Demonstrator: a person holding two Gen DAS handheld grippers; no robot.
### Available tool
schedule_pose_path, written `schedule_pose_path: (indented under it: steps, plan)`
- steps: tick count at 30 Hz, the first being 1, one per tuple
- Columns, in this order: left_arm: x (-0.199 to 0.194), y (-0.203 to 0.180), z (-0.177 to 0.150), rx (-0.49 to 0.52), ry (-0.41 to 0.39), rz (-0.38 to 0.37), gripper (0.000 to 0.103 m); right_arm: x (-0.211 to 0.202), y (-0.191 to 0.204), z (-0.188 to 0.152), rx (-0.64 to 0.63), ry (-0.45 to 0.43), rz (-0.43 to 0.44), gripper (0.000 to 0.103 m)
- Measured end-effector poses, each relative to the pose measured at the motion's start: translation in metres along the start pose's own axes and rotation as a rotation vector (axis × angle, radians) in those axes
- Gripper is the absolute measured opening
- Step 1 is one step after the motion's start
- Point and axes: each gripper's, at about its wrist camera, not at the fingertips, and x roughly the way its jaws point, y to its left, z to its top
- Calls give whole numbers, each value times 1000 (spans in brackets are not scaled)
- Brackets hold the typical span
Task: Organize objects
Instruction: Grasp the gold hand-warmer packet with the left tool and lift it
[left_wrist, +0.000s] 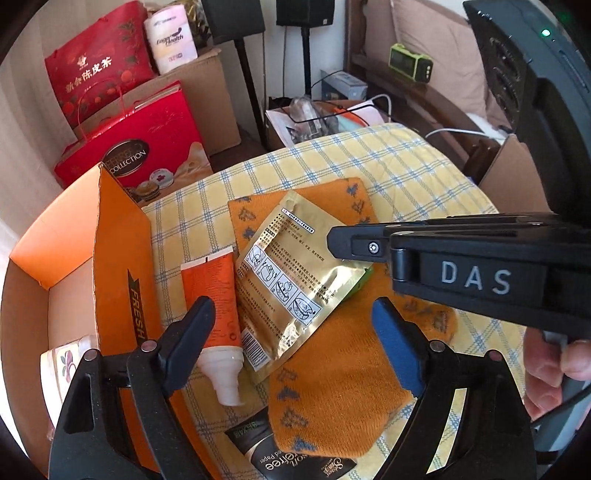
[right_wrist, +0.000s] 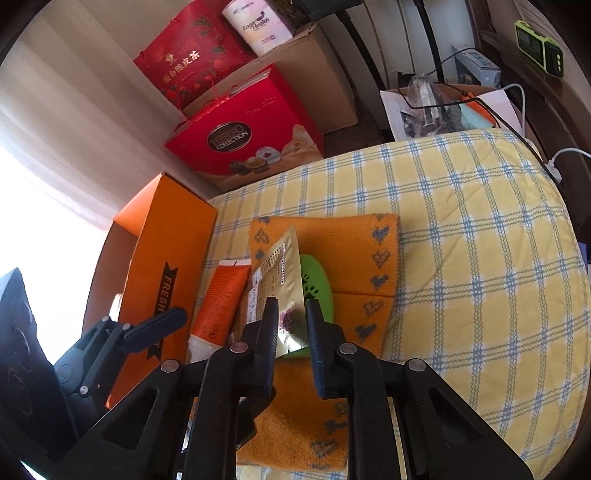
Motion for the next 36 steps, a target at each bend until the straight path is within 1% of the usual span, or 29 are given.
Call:
schedule_pose_path:
  steps: [3,8,10,11,13,14,15,16,17,18,19,20,23,26,29,31,32,34,36]
  plan:
    - [1,0,1,3,-4,-2,84,-1,-3,1,29,-1,50,11]
    - [7,-1,1,5,-4,0,84,-3,-4,1,63,-1,111,9]
    - [9,0,1,-1,-4,4,84,-3,-6,0,96,7,154,8]
    - [9,1,1,-3,-5,9,82,-3,-7,0,111,9,175,7]
    - [10,1,2,-3,-9,16,76,-4,-8,0,141,15,223,7]
    - [10,1,3,-1,-10,20,71,-4,-9,-1,154,17,245,6]
    - [10,1,3,5,-10,28,63,-5,-9,-1,165,19,265,6]
    - [10,1,4,7,-12,34,58,-6,-10,-1,172,20,278,6]
    - [10,2,4,4,-13,38,49,-6,-9,-1,175,21,284,6]
    - [10,3,4,-2,-14,37,41,-7,-8,-1,177,23,289,6]
    - [9,4,4,-12,-17,24,38,-7,-7,-1,178,24,295,6]
    - [8,5,4,-18,-19,7,30,-8,-6,-1,178,23,298,6]
    - [1,3,4,-11,-43,22,20,-11,-2,0,165,18,292,7]
    - [-6,4,5,-16,-61,10,16,-18,3,0,141,4,289,11]
    - [-17,9,7,-40,-92,1,11,-31,4,0,135,-31,288,16]
    - [-28,15,10,-59,-119,-10,8,-43,5,-1,113,-65,258,17]
    - [-34,19,11,-73,-132,-23,7,-47,6,-1,97,-77,235,19]
    - [-44,26,14,-103,-149,-59,6,-54,8,-4,50,-91,161,20]
    - [-53,34,16,-139,-161,-107,6,-57,10,-7,9,-93,115,20]
